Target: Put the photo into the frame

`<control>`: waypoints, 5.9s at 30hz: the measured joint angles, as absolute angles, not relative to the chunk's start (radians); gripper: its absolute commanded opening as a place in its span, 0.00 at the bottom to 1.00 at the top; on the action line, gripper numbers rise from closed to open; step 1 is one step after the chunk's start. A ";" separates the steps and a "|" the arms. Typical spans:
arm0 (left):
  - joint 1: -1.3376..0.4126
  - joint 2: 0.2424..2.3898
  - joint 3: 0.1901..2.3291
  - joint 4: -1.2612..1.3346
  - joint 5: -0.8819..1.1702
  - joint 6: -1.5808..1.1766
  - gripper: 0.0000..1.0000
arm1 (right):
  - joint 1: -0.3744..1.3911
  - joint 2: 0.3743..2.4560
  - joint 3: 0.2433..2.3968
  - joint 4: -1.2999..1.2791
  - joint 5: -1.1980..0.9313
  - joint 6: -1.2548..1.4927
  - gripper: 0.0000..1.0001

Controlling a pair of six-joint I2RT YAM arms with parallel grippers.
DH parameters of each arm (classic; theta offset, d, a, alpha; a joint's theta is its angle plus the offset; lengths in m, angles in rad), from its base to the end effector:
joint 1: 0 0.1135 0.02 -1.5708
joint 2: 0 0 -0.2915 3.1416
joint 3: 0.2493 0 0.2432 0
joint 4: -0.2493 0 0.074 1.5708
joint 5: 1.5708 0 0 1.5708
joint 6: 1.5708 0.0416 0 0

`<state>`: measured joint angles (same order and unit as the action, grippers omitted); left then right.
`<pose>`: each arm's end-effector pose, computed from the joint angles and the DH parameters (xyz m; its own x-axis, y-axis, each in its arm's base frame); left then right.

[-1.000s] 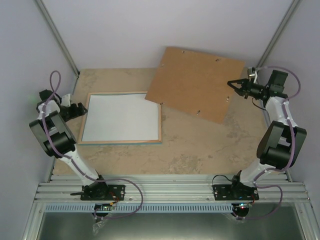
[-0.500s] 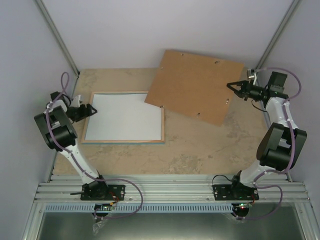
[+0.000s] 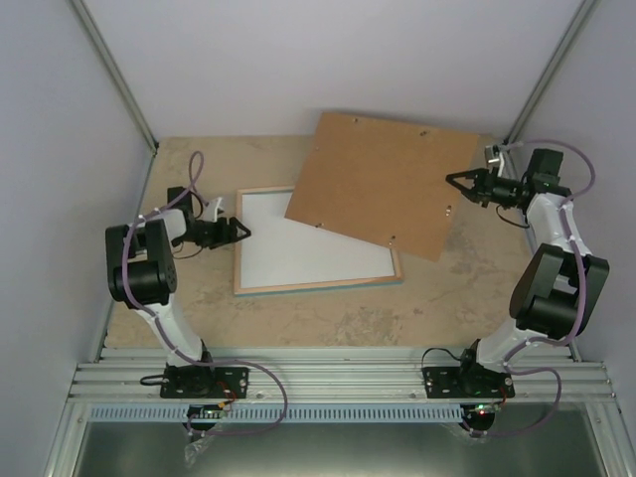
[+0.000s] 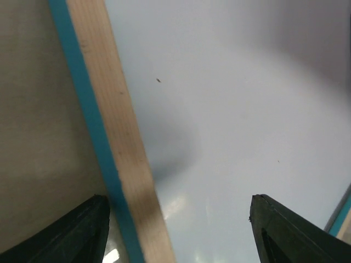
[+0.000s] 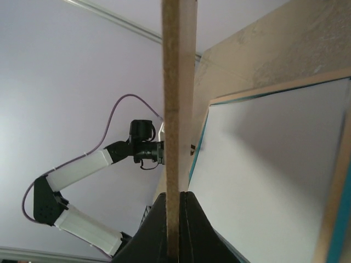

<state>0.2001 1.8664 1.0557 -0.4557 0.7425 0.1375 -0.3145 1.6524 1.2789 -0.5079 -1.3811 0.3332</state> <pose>0.3409 0.0404 0.1630 -0.9190 -0.0833 -0.3853 0.1798 0.7811 -0.5979 0.3332 -0.0654 0.3107 -0.8686 0.3474 -0.3532 -0.2662 0.2740 0.9242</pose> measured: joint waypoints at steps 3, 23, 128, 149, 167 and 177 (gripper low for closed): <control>0.181 1.865 1.043 -0.435 0.776 0.115 0.76 | -0.289 1.654 1.273 -0.543 -1.384 0.286 0.01; 0.268 1.649 1.050 -0.498 0.709 0.208 0.80 | -0.024 2.028 1.503 -0.825 -1.429 -0.040 0.01; 0.234 1.835 1.105 -0.496 0.609 0.184 0.85 | 0.068 2.502 2.080 -1.233 -1.112 -0.288 0.92; 0.205 1.815 1.040 -0.434 0.604 0.142 0.64 | -0.011 2.355 1.793 -1.098 -0.806 -0.445 0.39; 0.142 1.828 0.986 -0.374 0.680 0.152 0.58 | 0.069 2.205 1.544 -0.924 -0.771 -0.463 0.51; 0.133 1.811 0.961 -0.344 0.673 0.153 0.60 | 0.095 2.128 1.483 -0.873 -0.654 -0.509 0.52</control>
